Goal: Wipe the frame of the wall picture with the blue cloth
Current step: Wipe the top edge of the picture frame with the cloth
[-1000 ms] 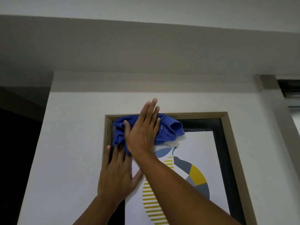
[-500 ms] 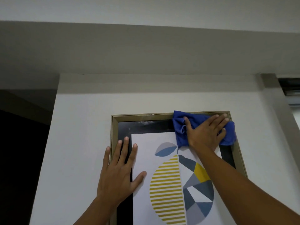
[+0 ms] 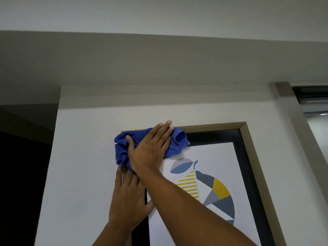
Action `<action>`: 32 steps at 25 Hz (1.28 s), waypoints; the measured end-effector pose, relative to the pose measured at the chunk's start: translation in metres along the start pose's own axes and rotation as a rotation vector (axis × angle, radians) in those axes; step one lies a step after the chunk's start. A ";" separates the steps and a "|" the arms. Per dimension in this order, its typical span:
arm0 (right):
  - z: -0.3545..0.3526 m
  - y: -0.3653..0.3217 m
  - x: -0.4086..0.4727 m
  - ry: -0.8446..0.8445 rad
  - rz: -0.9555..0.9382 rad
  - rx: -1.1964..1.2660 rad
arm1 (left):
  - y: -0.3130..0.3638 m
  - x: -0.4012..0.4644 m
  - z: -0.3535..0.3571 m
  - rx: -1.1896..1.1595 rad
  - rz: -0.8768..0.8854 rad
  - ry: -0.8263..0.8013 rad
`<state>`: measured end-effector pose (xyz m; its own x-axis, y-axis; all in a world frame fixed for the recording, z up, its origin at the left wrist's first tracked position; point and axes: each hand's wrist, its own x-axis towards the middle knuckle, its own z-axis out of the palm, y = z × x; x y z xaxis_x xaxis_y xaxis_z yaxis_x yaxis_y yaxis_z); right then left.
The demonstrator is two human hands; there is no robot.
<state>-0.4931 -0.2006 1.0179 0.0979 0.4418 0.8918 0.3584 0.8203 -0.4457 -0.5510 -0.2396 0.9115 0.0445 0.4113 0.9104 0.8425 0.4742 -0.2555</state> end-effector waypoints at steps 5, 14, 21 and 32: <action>-0.018 0.049 0.037 0.080 -0.130 -0.115 | 0.001 -0.003 0.003 0.049 0.007 0.046; -0.072 0.174 0.103 0.280 0.360 -0.073 | 0.004 -0.003 0.000 0.025 -0.025 0.003; -0.012 0.031 0.027 0.041 -0.134 -0.109 | 0.001 -0.003 0.006 0.029 0.002 0.023; -0.065 0.143 0.087 -0.021 -0.081 -0.242 | 0.002 -0.004 0.002 0.082 -0.009 0.013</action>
<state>-0.3732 -0.0685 1.0369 0.0419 0.3876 0.9209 0.5761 0.7437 -0.3392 -0.5504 -0.2388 0.9067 0.0447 0.3969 0.9168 0.7959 0.5405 -0.2728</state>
